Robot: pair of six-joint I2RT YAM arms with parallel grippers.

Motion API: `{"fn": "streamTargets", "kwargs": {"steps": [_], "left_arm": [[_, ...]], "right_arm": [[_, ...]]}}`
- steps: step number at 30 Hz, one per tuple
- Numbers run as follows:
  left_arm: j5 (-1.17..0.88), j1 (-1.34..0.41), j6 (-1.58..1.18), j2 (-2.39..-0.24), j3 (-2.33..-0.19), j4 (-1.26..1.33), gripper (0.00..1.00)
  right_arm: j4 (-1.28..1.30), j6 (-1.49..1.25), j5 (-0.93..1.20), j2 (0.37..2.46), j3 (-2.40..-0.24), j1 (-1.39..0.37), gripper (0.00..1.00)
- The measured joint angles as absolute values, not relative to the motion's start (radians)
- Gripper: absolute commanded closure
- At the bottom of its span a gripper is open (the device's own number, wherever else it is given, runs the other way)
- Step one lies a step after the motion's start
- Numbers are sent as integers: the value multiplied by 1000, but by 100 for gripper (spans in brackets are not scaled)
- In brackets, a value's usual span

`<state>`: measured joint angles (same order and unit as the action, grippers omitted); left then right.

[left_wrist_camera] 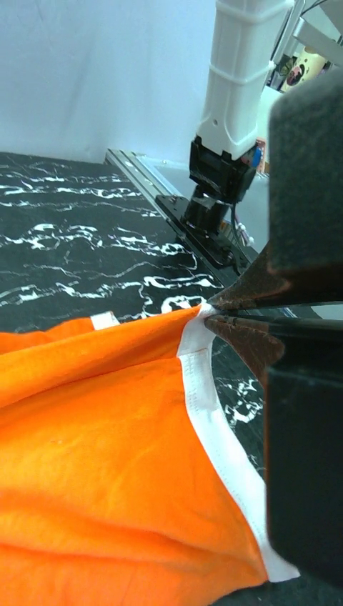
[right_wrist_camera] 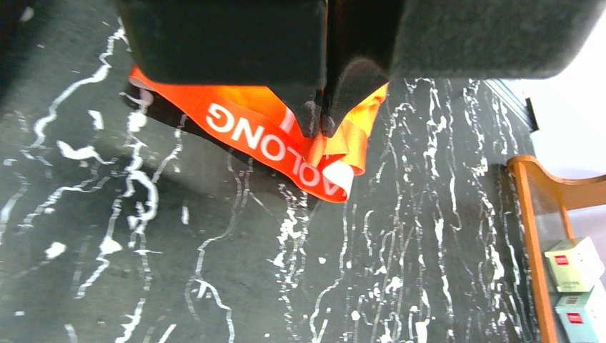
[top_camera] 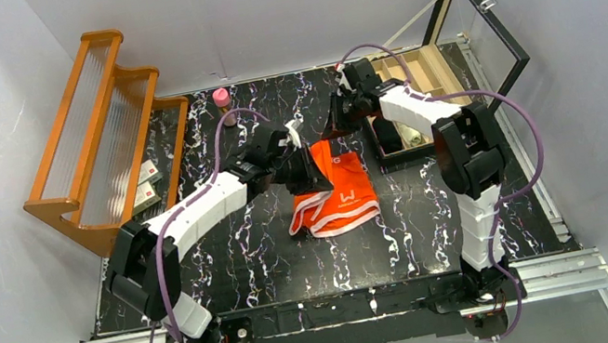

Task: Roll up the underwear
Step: Fold the underwear at the center of the board.

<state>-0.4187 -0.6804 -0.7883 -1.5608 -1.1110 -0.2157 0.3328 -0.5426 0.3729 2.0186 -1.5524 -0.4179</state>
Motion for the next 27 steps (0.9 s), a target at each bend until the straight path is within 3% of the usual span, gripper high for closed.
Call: {"fn": "streamTargets", "kwargs": {"steps": [27], "left_arm": [[-457, -867, -917, -1920, -1268, -2, 100]], "right_arm": [[477, -288, 86, 1972, -1442, -365, 99]]}}
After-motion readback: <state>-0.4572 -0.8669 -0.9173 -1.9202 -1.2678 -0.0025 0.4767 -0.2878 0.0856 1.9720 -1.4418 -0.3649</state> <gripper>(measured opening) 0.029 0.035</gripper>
